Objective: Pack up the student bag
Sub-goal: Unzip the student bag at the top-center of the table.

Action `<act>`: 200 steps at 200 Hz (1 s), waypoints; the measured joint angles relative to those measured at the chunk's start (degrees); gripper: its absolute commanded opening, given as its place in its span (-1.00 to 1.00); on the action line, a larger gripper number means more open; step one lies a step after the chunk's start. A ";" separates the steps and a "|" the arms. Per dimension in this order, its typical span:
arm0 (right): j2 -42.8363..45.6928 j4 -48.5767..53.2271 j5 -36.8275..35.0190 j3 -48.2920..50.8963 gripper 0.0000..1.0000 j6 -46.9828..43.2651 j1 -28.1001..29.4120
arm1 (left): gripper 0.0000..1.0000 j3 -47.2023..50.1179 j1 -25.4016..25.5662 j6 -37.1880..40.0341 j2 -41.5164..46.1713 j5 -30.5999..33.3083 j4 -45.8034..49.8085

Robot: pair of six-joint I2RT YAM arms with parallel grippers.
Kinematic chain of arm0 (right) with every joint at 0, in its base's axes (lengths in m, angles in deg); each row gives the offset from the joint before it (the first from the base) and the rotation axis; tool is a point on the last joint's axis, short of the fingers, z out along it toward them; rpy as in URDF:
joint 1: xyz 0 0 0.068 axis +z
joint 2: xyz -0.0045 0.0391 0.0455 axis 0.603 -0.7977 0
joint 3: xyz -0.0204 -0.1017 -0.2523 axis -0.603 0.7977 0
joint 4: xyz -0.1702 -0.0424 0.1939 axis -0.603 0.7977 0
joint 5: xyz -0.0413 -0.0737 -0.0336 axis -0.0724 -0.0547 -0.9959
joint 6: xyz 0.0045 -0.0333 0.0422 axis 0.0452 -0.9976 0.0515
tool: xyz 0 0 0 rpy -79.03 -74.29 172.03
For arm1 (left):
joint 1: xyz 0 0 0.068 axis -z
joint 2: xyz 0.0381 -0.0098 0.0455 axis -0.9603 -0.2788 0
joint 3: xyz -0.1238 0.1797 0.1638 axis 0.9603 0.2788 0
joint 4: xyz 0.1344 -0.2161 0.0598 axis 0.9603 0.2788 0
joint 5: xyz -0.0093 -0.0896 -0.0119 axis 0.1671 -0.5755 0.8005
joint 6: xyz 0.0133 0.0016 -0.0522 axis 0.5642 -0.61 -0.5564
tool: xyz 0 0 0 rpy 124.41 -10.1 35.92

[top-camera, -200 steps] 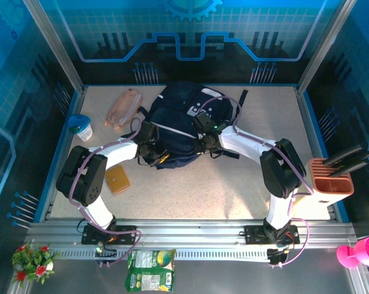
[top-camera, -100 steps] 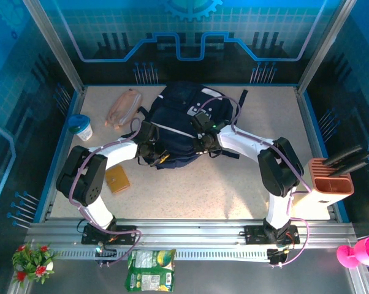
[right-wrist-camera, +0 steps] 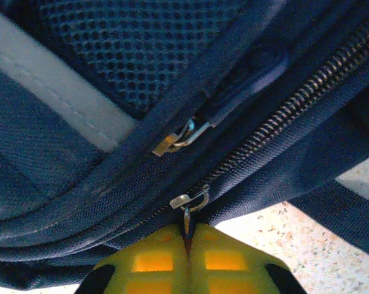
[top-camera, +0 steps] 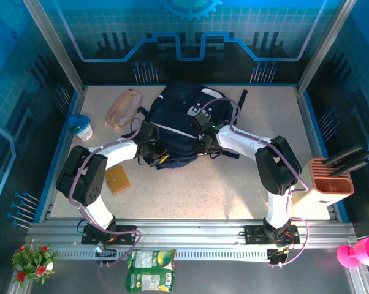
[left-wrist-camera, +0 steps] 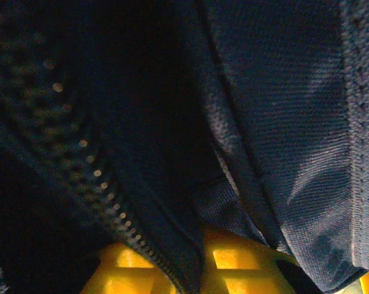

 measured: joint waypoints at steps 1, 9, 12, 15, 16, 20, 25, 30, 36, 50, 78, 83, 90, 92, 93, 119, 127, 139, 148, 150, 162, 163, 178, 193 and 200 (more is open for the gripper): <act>0.00 -0.02 0.00 0.00 -1.00 -0.02 0.00 | -0.73 0.00 0.00 0.00 0.00 0.00 0.00; 0.02 -0.15 0.09 0.04 -1.00 -0.42 0.02 | -0.73 0.00 0.00 -0.02 0.00 -0.02 0.00; 0.07 -0.26 0.13 0.11 -1.00 -0.61 0.07 | -0.73 0.00 0.00 -0.02 0.00 -0.02 0.00; 0.09 -0.31 0.15 0.15 -1.00 -0.68 0.07 | -0.73 -0.02 0.00 -0.02 0.00 -0.02 0.00; 0.11 -0.31 0.17 0.20 -1.00 -0.81 0.11 | -0.73 -0.02 0.02 -0.02 0.00 -0.02 0.00; 0.20 -0.42 0.15 0.31 -1.00 -0.96 0.15 | -0.74 -0.04 0.04 -0.02 0.00 -0.02 0.02; 0.42 -0.59 0.13 0.52 -1.00 -1.09 0.35 | -0.74 -0.09 0.11 -0.04 0.00 -0.02 0.02; 0.72 -0.81 0.09 0.83 -1.00 -1.27 0.50 | -0.74 -0.15 0.15 -0.09 0.00 -0.02 0.02; 1.18 -1.07 0.13 1.29 -1.00 -1.31 0.79 | -0.74 -0.28 0.24 -0.09 0.00 -0.02 0.09; 2.60 -1.53 0.42 2.56 -1.00 -1.25 1.75 | -0.74 -0.66 0.76 -0.37 -0.24 -0.02 0.15; 5.22 -1.88 1.57 4.55 -1.00 -0.46 4.98 | -0.74 -2.32 2.69 -0.57 -1.70 -0.22 0.35; 5.31 -1.92 1.79 4.59 -1.00 -0.31 5.53 | -0.74 -2.69 3.06 -0.70 -2.05 -0.39 0.33; 5.31 -2.38 1.92 4.59 -1.00 -0.15 6.34 | -0.74 -3.30 3.67 -0.94 -2.58 -0.66 0.31; 5.31 -2.47 1.84 4.61 -1.00 -0.09 6.56 | -0.73 -3.41 3.82 -0.96 -2.71 -0.66 0.31; 5.31 -2.49 1.84 4.61 -1.00 -0.11 6.60 | -0.73 -3.45 3.89 -0.94 -2.75 -0.66 0.31; 5.38 -3.13 1.38 5.14 -1.00 0.28 6.69 | -0.50 -3.76 4.76 -1.70 -3.06 -0.90 -0.02; 5.68 -3.67 1.42 5.77 -1.00 0.26 6.14 | -0.31 -3.76 4.87 -1.90 -2.97 -0.90 0.00; 6.75 -4.57 1.70 7.06 -1.00 0.07 4.96 | -0.16 -3.87 5.01 -1.11 -2.40 -0.87 0.42; 8.09 -5.14 2.25 8.24 -1.00 -0.39 3.61 | -0.03 -3.91 5.14 -0.83 -1.60 -0.79 0.92; 8.46 -5.29 2.40 8.52 -1.00 -0.44 3.17 | 0.00 -3.93 5.14 -0.44 -1.33 -0.79 1.07; 10.64 -6.03 3.19 9.90 -1.00 -1.38 0.50 | 0.17 -4.09 5.25 0.72 0.17 -0.39 1.79; 10.78 -6.05 3.21 9.97 -1.00 -1.40 0.33 | 0.18 -4.13 5.25 1.05 0.37 -0.42 1.90; 13.07 -6.91 4.11 10.95 -1.00 -2.58 -3.61 | 0.29 -4.57 5.25 3.50 2.49 0.44 3.23; 14.69 -8.39 4.26 11.85 -1.00 -3.91 -7.56 | 0.42 -5.55 5.16 7.04 4.44 1.33 4.87; 15.15 -9.18 4.26 12.20 -1.00 -4.59 -9.29 | 0.46 -6.25 5.11 8.79 5.07 1.57 5.53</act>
